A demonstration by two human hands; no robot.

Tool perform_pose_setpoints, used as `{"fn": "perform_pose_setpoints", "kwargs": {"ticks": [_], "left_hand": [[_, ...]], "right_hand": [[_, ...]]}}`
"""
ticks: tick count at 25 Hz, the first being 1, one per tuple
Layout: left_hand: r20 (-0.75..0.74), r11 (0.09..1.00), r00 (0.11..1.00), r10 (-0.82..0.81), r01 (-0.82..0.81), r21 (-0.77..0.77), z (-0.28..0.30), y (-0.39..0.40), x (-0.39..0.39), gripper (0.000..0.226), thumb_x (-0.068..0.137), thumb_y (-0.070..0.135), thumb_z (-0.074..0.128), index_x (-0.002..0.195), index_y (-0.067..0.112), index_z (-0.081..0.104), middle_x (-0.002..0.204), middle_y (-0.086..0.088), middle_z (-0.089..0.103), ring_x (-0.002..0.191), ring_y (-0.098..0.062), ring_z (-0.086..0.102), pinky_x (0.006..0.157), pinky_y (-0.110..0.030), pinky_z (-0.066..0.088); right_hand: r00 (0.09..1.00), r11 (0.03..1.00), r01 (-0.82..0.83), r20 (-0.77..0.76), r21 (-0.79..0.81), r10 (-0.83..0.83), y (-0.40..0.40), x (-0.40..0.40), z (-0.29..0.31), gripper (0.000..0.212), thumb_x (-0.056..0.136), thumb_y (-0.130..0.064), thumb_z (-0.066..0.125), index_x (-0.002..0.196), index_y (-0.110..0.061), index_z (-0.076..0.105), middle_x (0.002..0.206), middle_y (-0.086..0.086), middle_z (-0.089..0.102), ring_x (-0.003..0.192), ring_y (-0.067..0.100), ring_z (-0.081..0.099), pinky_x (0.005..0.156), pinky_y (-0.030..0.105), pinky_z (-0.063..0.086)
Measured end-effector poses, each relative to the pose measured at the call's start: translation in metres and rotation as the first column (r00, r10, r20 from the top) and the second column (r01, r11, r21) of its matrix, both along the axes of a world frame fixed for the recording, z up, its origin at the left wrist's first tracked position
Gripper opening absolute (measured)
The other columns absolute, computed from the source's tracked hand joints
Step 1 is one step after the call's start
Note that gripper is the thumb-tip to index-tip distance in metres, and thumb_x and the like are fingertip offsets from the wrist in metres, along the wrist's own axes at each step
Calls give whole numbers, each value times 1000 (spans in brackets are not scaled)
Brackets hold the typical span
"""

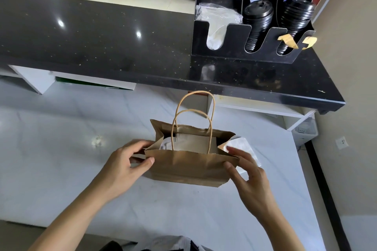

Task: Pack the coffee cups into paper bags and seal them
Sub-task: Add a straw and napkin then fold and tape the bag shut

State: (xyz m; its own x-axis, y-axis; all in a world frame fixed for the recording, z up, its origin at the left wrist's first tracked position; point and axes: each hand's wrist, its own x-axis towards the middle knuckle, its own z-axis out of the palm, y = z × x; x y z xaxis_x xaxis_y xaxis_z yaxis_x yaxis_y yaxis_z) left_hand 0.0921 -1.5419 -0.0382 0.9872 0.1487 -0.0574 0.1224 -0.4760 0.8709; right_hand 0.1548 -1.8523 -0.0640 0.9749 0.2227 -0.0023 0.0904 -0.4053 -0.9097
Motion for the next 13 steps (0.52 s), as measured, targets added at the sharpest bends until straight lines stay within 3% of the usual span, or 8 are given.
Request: {"fn": "perform_pose_setpoints", "kwargs": {"ticks": [2, 4, 8, 11, 13], "left_hand": [[8, 999, 1000, -17, 17, 48, 0, 6, 5, 21, 88, 21, 75, 103, 35, 72, 141, 25, 54, 121, -8, 62, 98, -40, 54], [-15, 997, 999, -45, 46, 69, 1, 7, 10, 18, 88, 19, 75, 99, 33, 70, 150, 32, 42, 128, -5, 57, 103, -45, 51], [19, 988, 996, -83, 79, 134, 5, 4, 18, 16, 87, 13, 75, 89, 24, 63, 158, 36, 28, 136, 6, 46, 102, -32, 47], [33, 987, 997, -75, 70, 144, 7, 5, 22, 21, 84, 13, 78, 87, 27, 63, 151, 32, 40, 128, 3, 54, 96, -19, 44], [76, 992, 996, -49, 40, 119, 7, 6, 24, 26, 82, 9, 80, 86, 29, 65, 136, 26, 55, 120, -3, 59, 91, -15, 48]], "right_hand": [[1000, 1000, -11, 18, -10, 11, -2, 3, 1, 14, 88, -41, 67, 96, -35, 77, 144, -31, 47, 130, -6, 50, 92, 11, 45], [998, 998, -54, 35, -34, 55, -4, 7, 1, 15, 88, -41, 68, 98, -36, 78, 155, -30, 35, 136, -5, 45, 98, 19, 43], [990, 991, -125, 58, -45, 127, -6, 14, 5, 14, 94, -24, 71, 98, -36, 76, 157, -31, 34, 141, -5, 39, 105, 24, 40], [993, 991, -102, 45, -84, 106, -7, 18, 8, 19, 92, -22, 74, 89, -41, 75, 138, -43, 48, 133, -15, 41, 99, 7, 35], [996, 996, -37, 76, -82, 44, -6, 20, 6, 18, 89, -21, 77, 86, -39, 75, 125, -39, 59, 127, -8, 51, 94, 10, 39]]}}
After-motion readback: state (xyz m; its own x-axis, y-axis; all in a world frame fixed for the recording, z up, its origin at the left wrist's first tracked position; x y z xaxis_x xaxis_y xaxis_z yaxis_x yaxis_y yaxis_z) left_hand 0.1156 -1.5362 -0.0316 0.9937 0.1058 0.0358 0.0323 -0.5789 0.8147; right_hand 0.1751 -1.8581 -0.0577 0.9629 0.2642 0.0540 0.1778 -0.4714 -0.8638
